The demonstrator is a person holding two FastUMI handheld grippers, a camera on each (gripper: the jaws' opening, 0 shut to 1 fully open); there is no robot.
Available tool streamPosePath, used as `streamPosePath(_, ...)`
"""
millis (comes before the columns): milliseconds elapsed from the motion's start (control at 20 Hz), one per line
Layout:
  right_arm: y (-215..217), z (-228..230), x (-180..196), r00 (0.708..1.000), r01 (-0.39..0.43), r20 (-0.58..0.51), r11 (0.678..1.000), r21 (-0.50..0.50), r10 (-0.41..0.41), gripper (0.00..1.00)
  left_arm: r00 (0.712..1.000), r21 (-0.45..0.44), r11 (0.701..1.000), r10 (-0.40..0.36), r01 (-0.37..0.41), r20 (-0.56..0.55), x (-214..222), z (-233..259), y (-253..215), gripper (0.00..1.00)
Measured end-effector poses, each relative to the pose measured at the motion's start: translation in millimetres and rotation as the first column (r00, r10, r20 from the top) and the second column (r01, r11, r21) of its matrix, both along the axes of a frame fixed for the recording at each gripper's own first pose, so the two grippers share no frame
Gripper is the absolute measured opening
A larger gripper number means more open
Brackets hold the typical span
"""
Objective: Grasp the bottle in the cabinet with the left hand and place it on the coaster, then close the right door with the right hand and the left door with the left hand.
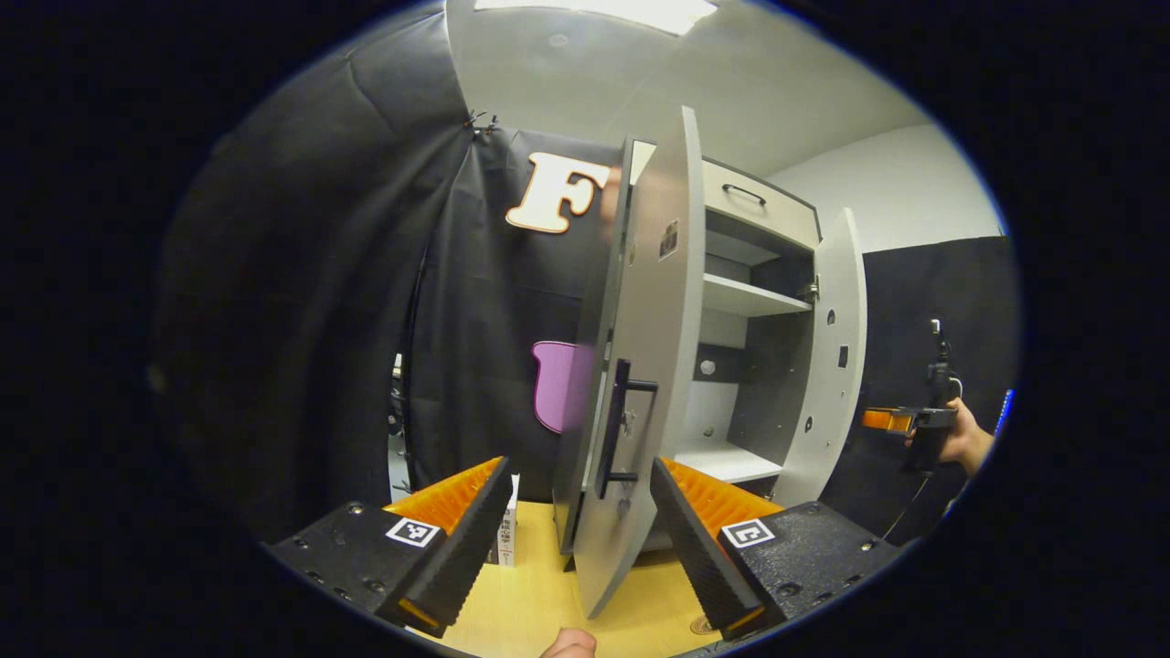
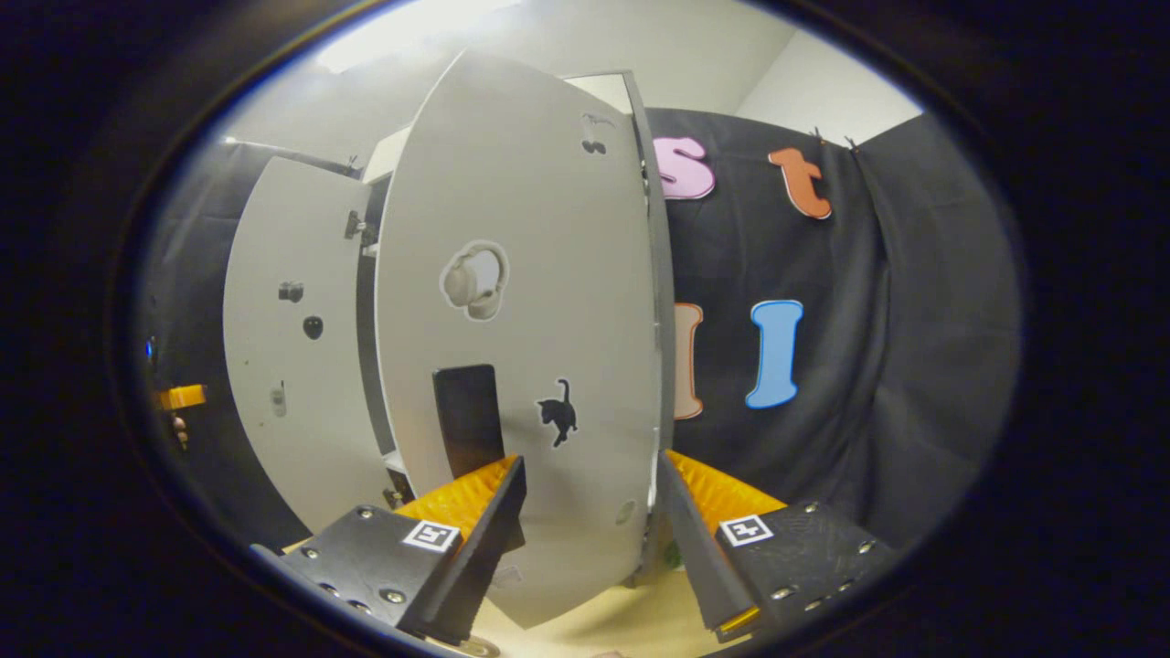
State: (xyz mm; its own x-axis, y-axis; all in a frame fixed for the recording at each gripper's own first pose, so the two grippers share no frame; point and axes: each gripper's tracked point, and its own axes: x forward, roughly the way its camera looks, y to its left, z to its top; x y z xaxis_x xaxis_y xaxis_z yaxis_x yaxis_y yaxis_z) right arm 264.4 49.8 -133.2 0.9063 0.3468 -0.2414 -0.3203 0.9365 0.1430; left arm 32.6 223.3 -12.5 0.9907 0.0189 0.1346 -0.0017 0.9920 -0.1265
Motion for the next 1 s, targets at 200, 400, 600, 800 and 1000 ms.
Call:
streamPosePath(200,52.5,16.6,-0.4,0.995,-0.098,0.013,0.987,0.129,0.097,0.89,1.000,-0.022,1.000,0.012,-0.013,-0.005,25.2,-0.8,15.9,0.96)
streamPosePath(400,59.4,21.5,1.0,0.996,-0.084,0.045,0.992,0.093,0.080,0.88,0.999,-0.010,1.000,0.027,-0.028,-0.020,58.2,-4.7,28.9,0.96)
streamPosePath(600,43.7,33.9,-26.0,0.996,-0.045,0.079,0.996,0.076,0.039,0.95,0.994,0.026,1.000,0.016,-0.013,-0.111,87.0,-21.2,25.0,0.96)
streamPosePath(800,24.5,46.7,-69.1,0.995,0.001,0.098,0.998,0.070,-0.008,0.96,0.993,0.096,0.993,0.078,-0.070,-0.091,92.2,-8.1,24.5,0.95)
streamPosePath(1000,15.3,52.0,-127.6,0.995,-0.004,0.100,0.999,0.038,0.000,0.95,0.994,0.132,0.989,0.079,-0.068,-0.079,94.7,-7.7,-1.6,0.95)
